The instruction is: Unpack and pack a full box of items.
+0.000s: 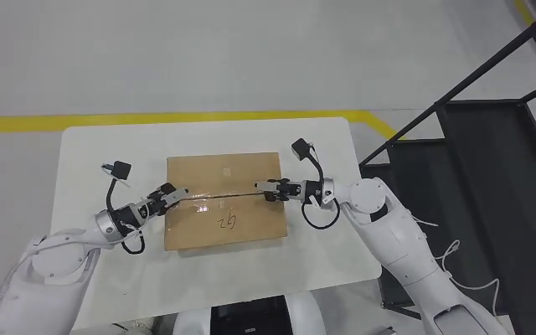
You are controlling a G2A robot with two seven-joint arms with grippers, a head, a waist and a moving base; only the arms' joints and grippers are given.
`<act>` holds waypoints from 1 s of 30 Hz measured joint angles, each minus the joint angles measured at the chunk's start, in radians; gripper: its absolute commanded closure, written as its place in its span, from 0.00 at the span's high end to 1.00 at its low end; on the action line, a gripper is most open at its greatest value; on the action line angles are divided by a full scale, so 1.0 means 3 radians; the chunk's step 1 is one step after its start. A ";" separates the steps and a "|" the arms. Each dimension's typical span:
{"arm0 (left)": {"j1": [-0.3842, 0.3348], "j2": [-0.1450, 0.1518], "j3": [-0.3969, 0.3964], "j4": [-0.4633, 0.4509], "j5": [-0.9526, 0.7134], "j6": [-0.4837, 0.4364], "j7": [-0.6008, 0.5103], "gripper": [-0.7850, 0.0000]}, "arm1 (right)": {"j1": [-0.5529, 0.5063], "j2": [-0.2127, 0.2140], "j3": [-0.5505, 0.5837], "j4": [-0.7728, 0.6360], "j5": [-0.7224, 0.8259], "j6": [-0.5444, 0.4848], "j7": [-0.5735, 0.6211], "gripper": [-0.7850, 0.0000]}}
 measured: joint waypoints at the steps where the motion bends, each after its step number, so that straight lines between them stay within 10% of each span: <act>1: -0.0016 0.0001 0.0004 0.0012 0.0016 -0.0005 -0.0012 1.00 | 0.0000 0.0002 0.0004 -0.0005 0.0005 0.0001 0.0001 1.00; 15: -0.0045 0.0019 -0.0054 0.0014 0.0013 0.0000 -0.0117 1.00 | -0.0138 0.0065 0.0377 -0.0176 0.0418 0.0053 0.0017 1.00; 21: -0.0045 0.0019 -0.0054 0.0014 0.0013 0.0000 -0.0117 1.00 | -0.0591 0.0214 0.1020 -0.0517 -0.0428 0.0024 -0.0082 1.00; 30: -0.0045 0.0019 -0.0054 0.0014 0.0013 0.0000 -0.0117 1.00 | -0.1127 0.0335 0.1362 -0.0585 -0.1765 -0.1126 -0.0110 1.00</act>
